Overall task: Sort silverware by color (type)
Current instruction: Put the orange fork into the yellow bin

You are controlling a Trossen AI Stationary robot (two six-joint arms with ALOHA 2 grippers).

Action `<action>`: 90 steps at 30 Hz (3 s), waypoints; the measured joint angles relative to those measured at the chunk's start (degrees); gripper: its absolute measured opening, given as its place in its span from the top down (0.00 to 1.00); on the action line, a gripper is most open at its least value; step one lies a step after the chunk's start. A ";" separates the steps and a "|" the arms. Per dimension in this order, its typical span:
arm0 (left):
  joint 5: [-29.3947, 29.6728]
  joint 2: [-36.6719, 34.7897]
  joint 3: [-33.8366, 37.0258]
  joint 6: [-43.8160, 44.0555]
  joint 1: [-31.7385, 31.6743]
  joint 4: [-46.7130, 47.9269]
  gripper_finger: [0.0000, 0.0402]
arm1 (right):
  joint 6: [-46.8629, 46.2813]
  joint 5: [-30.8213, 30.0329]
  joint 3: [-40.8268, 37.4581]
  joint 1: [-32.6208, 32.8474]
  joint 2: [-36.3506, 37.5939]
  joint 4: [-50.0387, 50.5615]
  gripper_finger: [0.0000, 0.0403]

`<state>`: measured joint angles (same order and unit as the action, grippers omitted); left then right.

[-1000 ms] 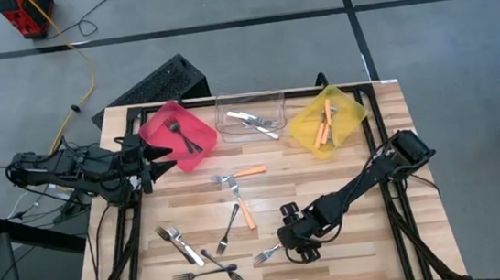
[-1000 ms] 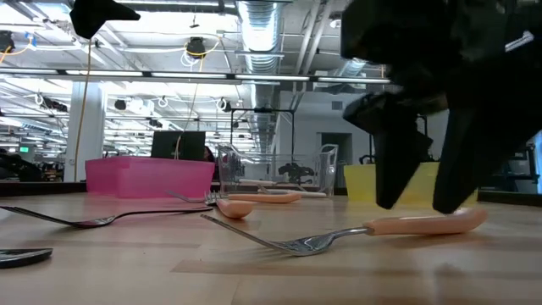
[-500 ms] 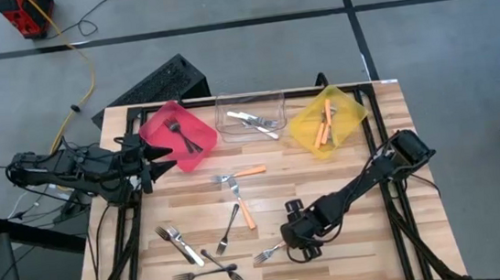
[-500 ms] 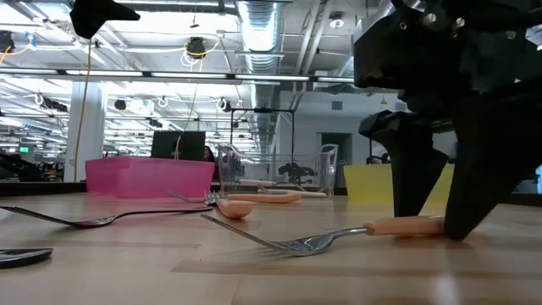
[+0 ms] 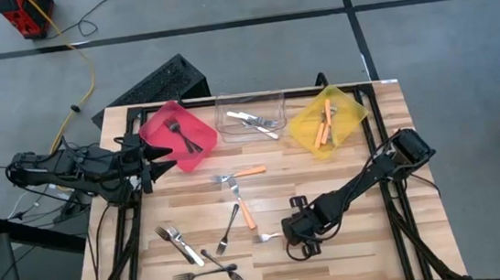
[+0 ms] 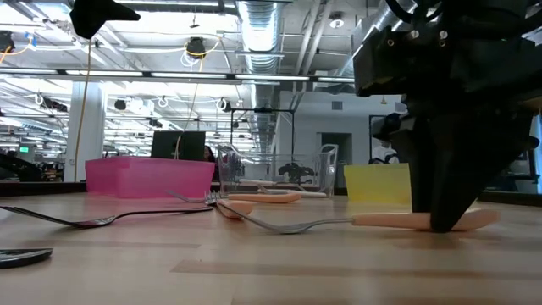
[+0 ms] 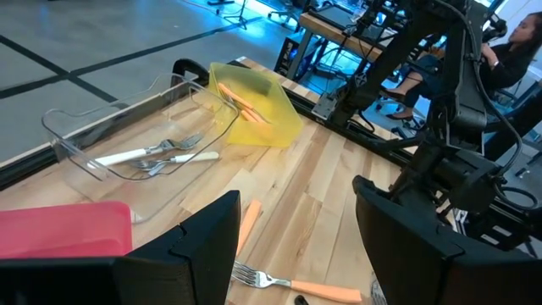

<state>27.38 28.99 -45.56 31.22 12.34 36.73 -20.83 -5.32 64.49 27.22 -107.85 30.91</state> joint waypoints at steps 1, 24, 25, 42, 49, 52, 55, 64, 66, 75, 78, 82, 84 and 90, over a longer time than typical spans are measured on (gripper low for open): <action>0.02 0.00 0.00 -0.04 0.00 0.00 0.45 | -0.88 0.00 0.00 0.00 0.00 0.03 0.78; 0.24 0.00 0.00 -0.11 0.00 0.00 0.45 | -8.89 2.04 1.32 0.00 -0.15 -0.71 0.78; 0.24 0.00 0.00 -0.13 0.00 0.00 0.45 | -9.00 2.21 1.38 -0.02 -0.15 -0.60 0.78; 0.20 -0.01 0.00 -0.13 0.00 -0.06 0.45 | -12.66 2.47 1.65 0.40 8.43 5.49 0.78; 0.30 0.00 0.00 -0.13 0.00 -0.11 0.45 | -23.99 -1.90 1.68 -2.69 13.07 11.29 0.78; 0.33 0.00 0.00 -0.11 0.00 -0.15 0.45 | -28.77 -2.45 1.72 -4.60 15.43 13.24 0.78; 0.35 -0.02 0.00 -0.09 0.00 -0.15 0.45 | -33.65 -2.73 1.73 -7.22 18.06 15.53 0.78; 0.46 -0.02 0.00 -0.11 0.00 -0.15 0.45 | -43.43 -7.37 1.73 -16.33 24.81 27.14 0.78; 0.46 0.00 0.00 -0.09 0.00 -0.13 0.45 | -42.84 -8.66 1.73 -18.18 26.35 27.80 0.78; 2.29 -0.02 0.00 -0.11 0.00 -0.13 0.45 | -51.42 -17.37 1.75 -27.65 31.30 37.37 0.78; 3.01 -0.02 0.00 -0.11 0.00 -0.05 0.45 | -54.82 -18.02 1.75 -31.24 31.47 39.86 0.78; 3.19 -0.02 0.00 -0.11 0.00 -0.04 0.45 | -57.48 -18.89 1.77 -36.19 31.00 39.54 0.78; 3.31 -0.02 0.00 -0.11 0.00 -0.04 0.45 | -58.55 -19.69 1.77 -38.84 30.46 39.39 0.78; 3.30 0.00 0.00 -0.06 0.00 -0.07 0.45 | -58.42 -19.84 -0.32 -45.64 29.83 37.09 0.78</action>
<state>30.68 28.99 -45.56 31.16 12.34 36.67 -79.25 -25.16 64.17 -18.41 -78.02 68.00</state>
